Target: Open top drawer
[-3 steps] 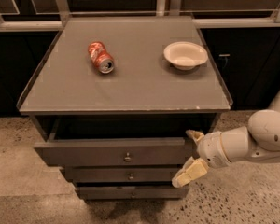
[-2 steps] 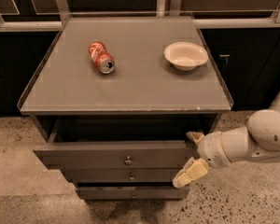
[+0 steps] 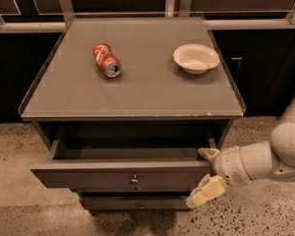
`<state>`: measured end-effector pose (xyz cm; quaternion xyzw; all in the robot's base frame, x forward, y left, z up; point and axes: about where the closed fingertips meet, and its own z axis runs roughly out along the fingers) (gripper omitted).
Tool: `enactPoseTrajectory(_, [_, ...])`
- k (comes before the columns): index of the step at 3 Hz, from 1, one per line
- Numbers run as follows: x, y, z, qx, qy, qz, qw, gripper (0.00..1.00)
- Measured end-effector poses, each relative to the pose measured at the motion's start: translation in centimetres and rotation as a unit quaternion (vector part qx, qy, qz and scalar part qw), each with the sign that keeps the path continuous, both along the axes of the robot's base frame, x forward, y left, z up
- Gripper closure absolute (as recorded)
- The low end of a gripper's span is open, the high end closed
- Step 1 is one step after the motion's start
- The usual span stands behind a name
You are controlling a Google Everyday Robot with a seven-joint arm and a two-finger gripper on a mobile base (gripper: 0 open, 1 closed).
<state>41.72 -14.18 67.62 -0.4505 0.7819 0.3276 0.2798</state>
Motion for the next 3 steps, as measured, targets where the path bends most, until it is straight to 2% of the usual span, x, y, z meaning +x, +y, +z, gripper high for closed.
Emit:
enactPoseTrajectory(1, [0.00,0.00,0.00,0.000,0.000,0.000,1.0000,0.00])
enactPoseTrajectory(2, [-0.56,0.95,-0.49,0.003,0.012,0.025,0.9996,0.00])
enactPoseTrajectory(3, [-0.56,0.95,-0.28,0.003,0.012,0.025,0.9996,0.00])
